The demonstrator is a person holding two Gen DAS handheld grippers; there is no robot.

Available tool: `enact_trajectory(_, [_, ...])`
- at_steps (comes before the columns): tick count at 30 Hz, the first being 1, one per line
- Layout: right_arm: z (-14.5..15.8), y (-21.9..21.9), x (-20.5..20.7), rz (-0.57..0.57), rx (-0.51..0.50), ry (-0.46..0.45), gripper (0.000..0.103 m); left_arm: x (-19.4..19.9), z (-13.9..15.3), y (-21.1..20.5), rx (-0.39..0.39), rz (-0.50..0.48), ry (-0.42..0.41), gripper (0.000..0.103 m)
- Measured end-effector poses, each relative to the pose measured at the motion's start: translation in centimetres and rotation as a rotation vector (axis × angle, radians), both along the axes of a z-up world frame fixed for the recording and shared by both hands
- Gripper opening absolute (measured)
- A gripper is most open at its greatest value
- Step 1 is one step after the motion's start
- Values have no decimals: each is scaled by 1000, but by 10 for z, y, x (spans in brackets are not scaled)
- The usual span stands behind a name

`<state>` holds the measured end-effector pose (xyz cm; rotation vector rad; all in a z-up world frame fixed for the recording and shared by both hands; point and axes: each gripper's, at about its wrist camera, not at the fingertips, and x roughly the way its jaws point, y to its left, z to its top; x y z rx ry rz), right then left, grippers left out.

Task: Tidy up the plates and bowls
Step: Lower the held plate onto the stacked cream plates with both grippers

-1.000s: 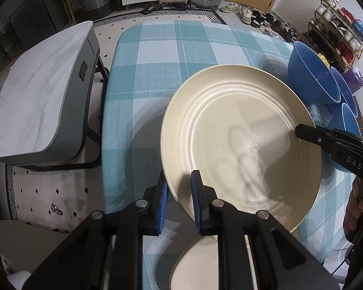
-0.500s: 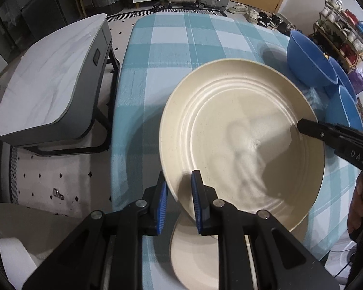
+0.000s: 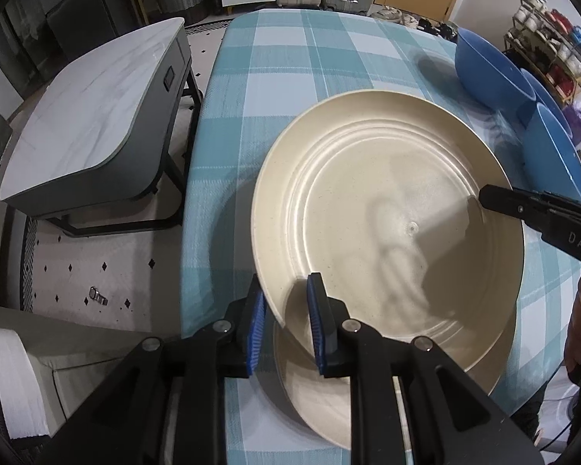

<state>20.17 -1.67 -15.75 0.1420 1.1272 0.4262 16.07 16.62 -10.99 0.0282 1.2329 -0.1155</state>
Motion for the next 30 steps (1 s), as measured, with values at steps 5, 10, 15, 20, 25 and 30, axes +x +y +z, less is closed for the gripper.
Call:
enact_trajectory(5, [1,0,-13,10,-13,-22,12,-11,0,-1,-7,-1,-6,19])
enact_trajectory(10, [-2,3,-26,27,-41,-35,12,-25,0,-5,22,-2,-13,19])
enact_trajectory(15, [-6,4,-33,39,-44,-40,12,-36,-5,-4,25,-2,0,20])
enact_trajectory(20, [-5,9,-40,54,-90,-74,13,-42,-7,-13,91,-22,-4,20])
enact_trajectory(25, [-5,8,-47,62,-97,-78,13,-45,-6,-12,83,-23,1,21])
enact_trajectory(30, [-6,8,-54,81,-113,-82,12,-48,-6,-11,81,-27,3,21])
